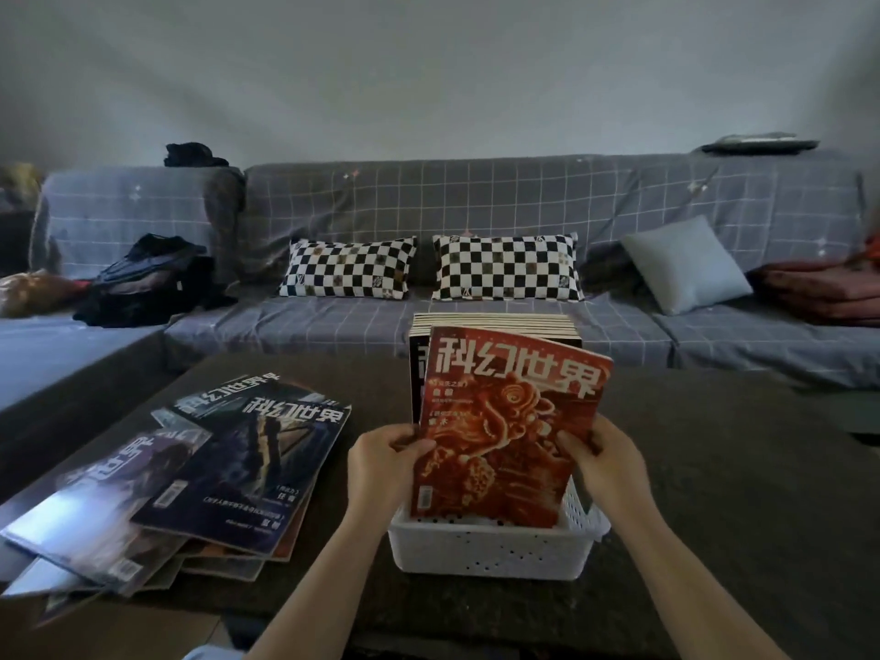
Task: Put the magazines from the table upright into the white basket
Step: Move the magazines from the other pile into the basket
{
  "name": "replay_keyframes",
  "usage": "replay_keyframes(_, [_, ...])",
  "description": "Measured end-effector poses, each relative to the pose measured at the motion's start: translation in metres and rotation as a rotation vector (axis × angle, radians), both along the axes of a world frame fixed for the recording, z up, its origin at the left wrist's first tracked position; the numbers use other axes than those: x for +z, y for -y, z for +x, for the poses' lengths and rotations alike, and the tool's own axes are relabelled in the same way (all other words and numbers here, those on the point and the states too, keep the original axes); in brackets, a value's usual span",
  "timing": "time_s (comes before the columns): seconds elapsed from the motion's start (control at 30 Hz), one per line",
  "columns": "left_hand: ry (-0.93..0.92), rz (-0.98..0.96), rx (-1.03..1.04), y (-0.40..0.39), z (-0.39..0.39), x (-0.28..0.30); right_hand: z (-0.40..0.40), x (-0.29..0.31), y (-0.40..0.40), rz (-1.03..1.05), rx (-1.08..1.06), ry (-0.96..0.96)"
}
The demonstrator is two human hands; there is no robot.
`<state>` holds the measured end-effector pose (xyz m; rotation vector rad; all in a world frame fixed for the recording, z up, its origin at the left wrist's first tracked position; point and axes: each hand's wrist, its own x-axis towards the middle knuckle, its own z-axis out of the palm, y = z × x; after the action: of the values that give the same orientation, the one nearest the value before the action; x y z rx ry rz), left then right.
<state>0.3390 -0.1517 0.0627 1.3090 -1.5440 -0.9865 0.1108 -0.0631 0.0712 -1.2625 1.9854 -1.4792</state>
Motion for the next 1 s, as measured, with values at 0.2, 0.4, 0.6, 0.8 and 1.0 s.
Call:
replay_keyframes(0.2, [-0.023, 0.028, 0.056, 0.004, -0.002, -0.009, 0.005, 0.000, 0.007, -0.083, -0.039, -0.077])
replay_keyframes(0.4, [-0.049, -0.033, 0.104, -0.003, -0.006, -0.008, 0.011, -0.009, 0.006, -0.178, -0.154, -0.008])
replay_keyframes(0.6, [-0.034, -0.117, 0.194, -0.008, -0.009, -0.007, 0.014, -0.016, 0.010, -0.197, -0.233, -0.012])
replay_keyframes(0.8, [-0.049, -0.151, 0.144, -0.007, -0.012, -0.009, 0.018, -0.019, 0.014, -0.103, -0.100, -0.066])
replay_keyframes(1.0, [-0.020, -0.119, 0.174, -0.005, -0.017, -0.010, 0.020, -0.019, 0.014, -0.093, -0.118, -0.081])
